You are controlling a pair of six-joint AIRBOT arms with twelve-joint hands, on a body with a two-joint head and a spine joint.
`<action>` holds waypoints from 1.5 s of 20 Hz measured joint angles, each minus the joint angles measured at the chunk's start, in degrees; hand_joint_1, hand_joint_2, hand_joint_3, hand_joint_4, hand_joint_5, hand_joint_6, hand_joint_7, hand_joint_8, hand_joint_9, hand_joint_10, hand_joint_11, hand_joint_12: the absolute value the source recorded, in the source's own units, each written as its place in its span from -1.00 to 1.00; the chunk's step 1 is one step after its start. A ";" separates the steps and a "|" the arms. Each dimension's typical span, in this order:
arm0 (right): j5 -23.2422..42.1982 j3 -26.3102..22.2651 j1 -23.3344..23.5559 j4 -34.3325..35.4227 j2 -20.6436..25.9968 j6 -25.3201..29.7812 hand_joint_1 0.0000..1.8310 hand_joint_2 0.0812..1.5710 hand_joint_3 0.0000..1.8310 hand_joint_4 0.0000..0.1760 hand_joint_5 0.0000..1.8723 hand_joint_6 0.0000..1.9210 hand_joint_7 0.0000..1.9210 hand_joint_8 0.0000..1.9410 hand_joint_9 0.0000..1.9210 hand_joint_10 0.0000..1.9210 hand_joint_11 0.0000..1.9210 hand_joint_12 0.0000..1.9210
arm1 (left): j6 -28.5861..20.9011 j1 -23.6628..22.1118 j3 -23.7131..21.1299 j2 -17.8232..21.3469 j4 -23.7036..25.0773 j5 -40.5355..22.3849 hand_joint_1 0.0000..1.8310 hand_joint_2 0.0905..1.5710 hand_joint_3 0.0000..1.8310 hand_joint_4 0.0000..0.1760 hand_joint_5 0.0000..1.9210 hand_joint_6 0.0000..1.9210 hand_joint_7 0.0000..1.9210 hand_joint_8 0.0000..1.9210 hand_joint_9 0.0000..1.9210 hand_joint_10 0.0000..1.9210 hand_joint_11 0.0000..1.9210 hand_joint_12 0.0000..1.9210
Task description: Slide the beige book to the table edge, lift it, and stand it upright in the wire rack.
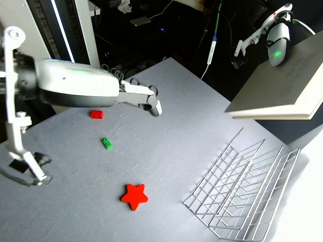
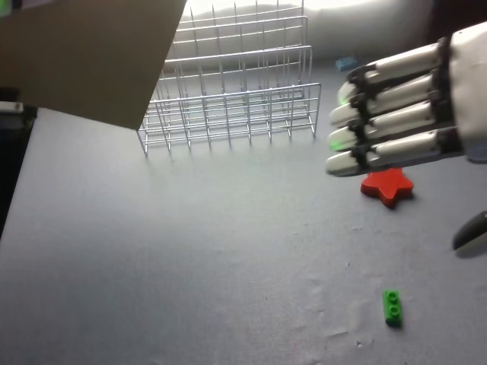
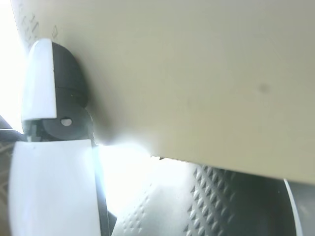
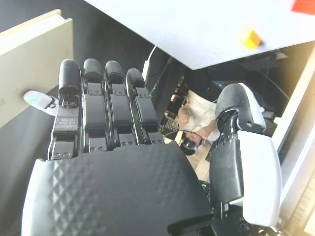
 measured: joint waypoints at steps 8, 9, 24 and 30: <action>2.12 -0.68 0.42 -0.52 3.89 1.42 -0.84 0.34 -1.00 -1.00 -0.79 -1.00 -0.75 -1.00 -0.73 -0.99 -1.00 -0.19 | 5.11 -2.27 -1.27 -1.84 -3.13 -5.92 0.48 0.49 -1.00 -1.00 -0.19 0.18 -0.17 0.39 -0.17 0.49 -0.23 0.45; 2.19 -0.70 0.42 -0.52 3.82 1.42 -0.84 0.34 -1.00 -1.00 -0.81 -1.00 -0.77 -1.00 -0.74 -1.00 -1.00 -0.21 | 5.33 -2.56 -1.27 -1.84 -3.67 -5.90 0.48 0.49 -1.00 -1.00 -0.19 0.18 -0.18 0.40 -0.17 0.48 -0.22 0.43; 4.94 -0.33 -1.70 -0.76 2.82 -2.32 -0.88 0.35 -1.00 -1.00 -0.76 -1.00 -0.72 -1.00 -0.70 -0.99 -1.00 -0.10 | 11.23 -1.16 -0.57 -11.91 -11.06 -14.78 0.47 0.51 -1.00 -1.00 -0.21 0.22 -0.19 0.44 -0.21 0.52 -0.28 0.50; 6.05 -0.50 -1.95 -0.76 2.82 -4.13 -0.90 0.36 -1.00 -1.00 -0.79 -0.99 -0.75 -1.00 -0.73 -1.00 -1.00 -0.20 | 11.21 -0.52 3.10 -17.66 -10.84 -15.78 0.48 0.50 -1.00 -1.00 -0.20 0.19 -0.18 0.42 -0.18 0.50 -0.25 0.45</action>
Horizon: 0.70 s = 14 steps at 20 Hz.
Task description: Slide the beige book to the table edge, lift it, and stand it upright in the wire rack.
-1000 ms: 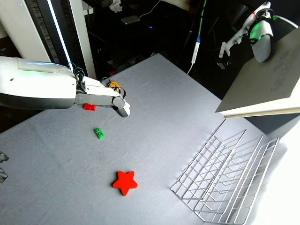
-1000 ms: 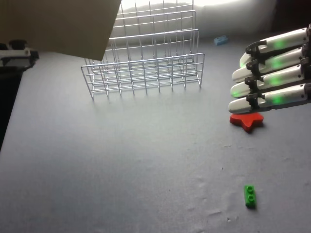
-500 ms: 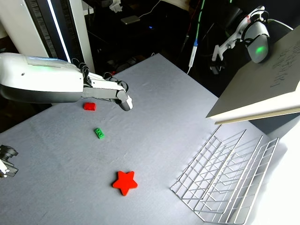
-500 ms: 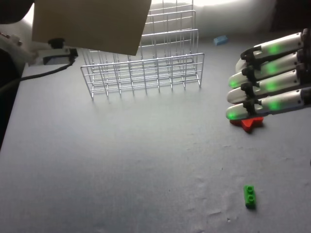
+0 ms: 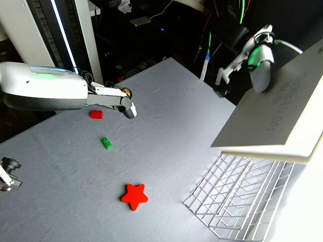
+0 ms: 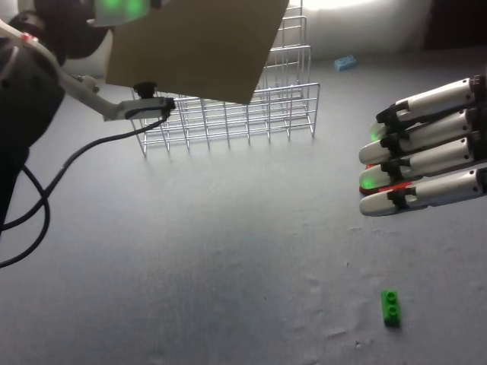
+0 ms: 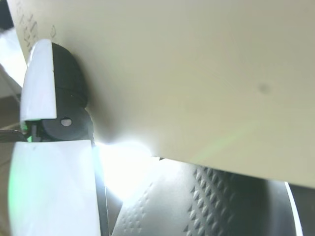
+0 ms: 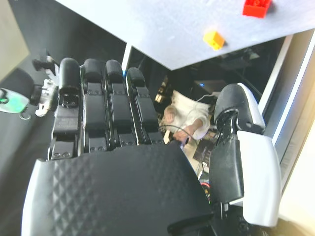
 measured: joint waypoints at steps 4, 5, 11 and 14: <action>0.09 -0.46 0.02 0.00 0.07 -0.92 -0.91 0.35 -1.00 -1.00 -0.77 -1.00 -0.73 -1.00 -0.72 -1.00 -1.00 -0.20 | -1.73 0.00 3.19 -2.62 -0.52 -1.40 0.48 0.48 -1.00 -1.00 -0.16 0.15 -0.17 0.38 -0.17 0.47 -0.22 0.42; 0.39 -1.05 0.07 0.00 0.22 -1.81 -0.91 0.35 -1.00 -1.00 -0.77 -1.00 -0.71 -1.00 -0.70 -0.99 -1.00 -0.15 | -3.02 0.00 4.44 -3.87 -0.28 -1.84 0.48 0.48 -1.00 -1.00 -0.17 0.16 -0.16 0.37 -0.16 0.46 -0.21 0.42; 0.76 -1.33 0.07 0.00 0.35 -2.03 -0.88 0.34 -1.00 -1.00 -0.74 -1.00 -0.70 -1.00 -0.69 -1.00 -1.00 -0.07 | -7.74 0.20 7.48 -6.51 -0.26 -1.77 0.47 0.51 -1.00 -1.00 -0.24 0.22 -0.19 0.44 -0.17 0.50 -0.23 0.41; 0.79 -1.36 0.07 -0.02 0.42 -2.60 -0.90 0.34 -1.00 -1.00 -0.78 -1.00 -0.73 -1.00 -0.72 -1.00 -1.00 -0.18 | -10.21 0.98 9.38 -7.72 0.68 -2.14 0.48 0.50 -1.00 -1.00 -0.19 0.20 -0.19 0.43 -0.20 0.50 -0.27 0.44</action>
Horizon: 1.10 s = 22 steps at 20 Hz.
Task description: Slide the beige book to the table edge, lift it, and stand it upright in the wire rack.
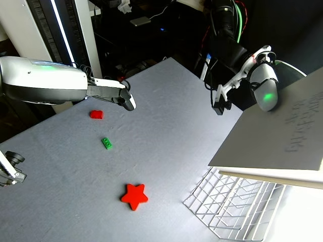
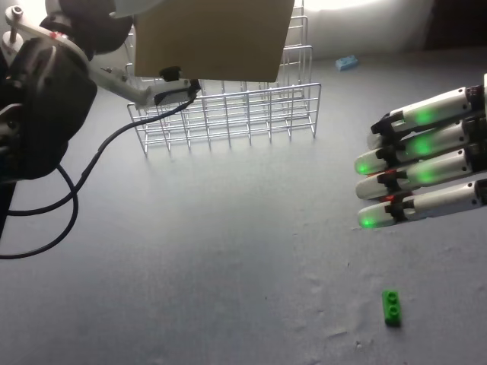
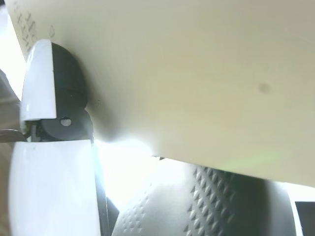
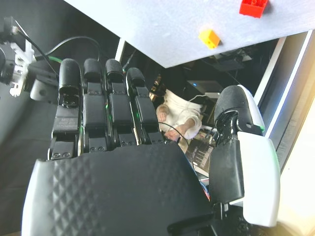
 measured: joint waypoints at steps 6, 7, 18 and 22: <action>0.28 -0.11 0.00 0.02 0.11 -0.11 -0.92 0.35 -1.00 -1.00 -0.78 -0.99 -0.74 -0.99 -0.73 -0.99 -1.00 -0.22 | -4.46 2.08 3.98 -2.91 1.95 -0.44 0.47 0.52 -1.00 -1.00 -0.23 0.22 -0.21 0.46 -0.22 0.55 -0.32 0.50; 0.35 -0.11 0.00 0.00 0.11 -0.11 -0.91 0.35 -1.00 -1.00 -0.78 -1.00 -0.75 -1.00 -0.73 -1.00 -1.00 -0.22 | -5.29 2.12 4.61 -3.28 2.47 -0.81 0.47 0.52 -1.00 -1.00 -0.22 0.22 -0.21 0.46 -0.22 0.55 -0.34 0.53; 0.50 -0.76 0.07 0.02 0.35 -0.11 -0.91 0.34 -1.00 -1.00 -0.75 -1.00 -0.71 -1.00 -0.70 -1.00 -1.00 -0.13 | -12.68 4.81 8.07 -6.01 7.98 -4.59 0.48 0.47 -1.00 -1.00 -0.17 0.12 -0.13 0.36 -0.14 0.47 -0.25 0.46; 0.52 -0.76 0.07 0.02 0.35 -0.09 -0.90 0.35 -1.00 -1.00 -0.74 -0.99 -0.70 -0.99 -0.69 -0.99 -1.00 -0.17 | -13.88 5.33 10.97 -7.89 8.24 -4.87 0.48 0.50 -1.00 -1.00 -0.22 0.19 -0.19 0.43 -0.19 0.52 -0.25 0.45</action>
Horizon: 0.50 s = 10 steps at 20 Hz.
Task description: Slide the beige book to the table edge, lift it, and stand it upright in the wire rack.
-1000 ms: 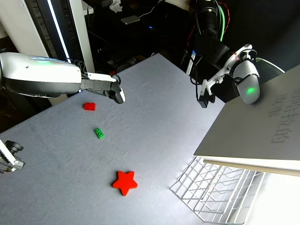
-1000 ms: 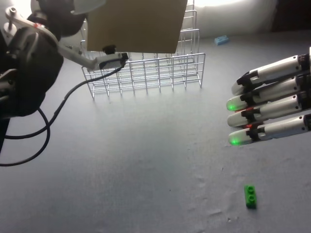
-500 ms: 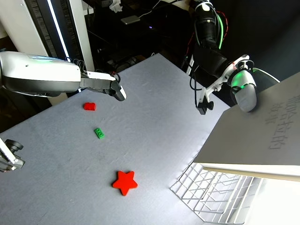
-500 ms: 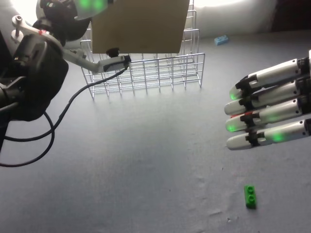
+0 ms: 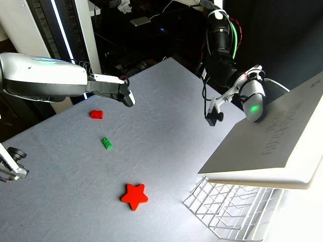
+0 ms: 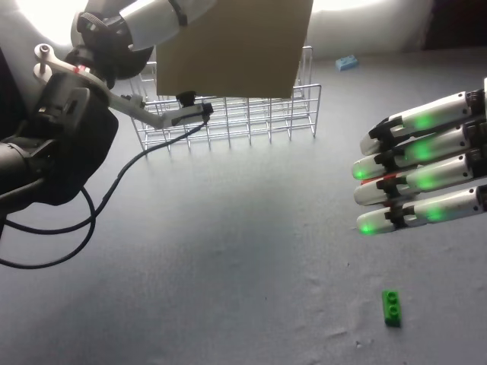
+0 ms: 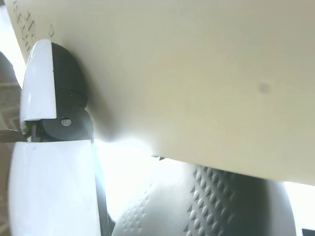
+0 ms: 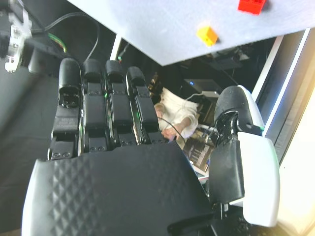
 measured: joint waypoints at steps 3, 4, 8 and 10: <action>0.00 0.00 0.00 0.00 0.00 0.02 -0.89 0.35 -1.00 -1.00 -0.75 -1.00 -0.71 -1.00 -0.70 -1.00 -1.00 -0.17 | -0.09 0.00 1.29 -0.83 -0.11 -0.28 0.48 0.49 -1.00 -1.00 -0.19 0.14 -0.16 0.40 -0.17 0.52 -0.29 0.48; 0.00 0.00 0.00 0.00 0.00 0.00 -0.90 0.35 -1.00 -1.00 -0.75 -1.00 -0.71 -1.00 -0.71 -1.00 -1.00 -0.18 | -0.11 -0.20 1.44 -0.83 0.13 0.09 0.48 0.48 -1.00 -1.00 -0.18 0.13 -0.15 0.38 -0.14 0.49 -0.25 0.46; 0.02 0.00 0.00 0.00 0.00 0.02 -0.89 0.34 -1.00 -1.00 -0.75 -1.00 -0.69 -1.00 -0.68 -0.99 -1.00 -0.12 | -0.42 -1.68 1.86 -0.33 0.17 0.68 0.47 0.52 -1.00 -1.00 -0.21 0.22 -0.22 0.46 -0.21 0.54 -0.29 0.49; 0.04 0.00 0.00 -0.02 0.00 0.07 -0.90 0.35 -1.00 -1.00 -0.76 -1.00 -0.71 -1.00 -0.69 -1.00 -1.00 -0.15 | -0.70 -1.68 1.86 -0.15 -0.11 1.25 0.48 0.50 -1.00 -1.00 -0.19 0.19 -0.21 0.45 -0.19 0.51 -0.25 0.47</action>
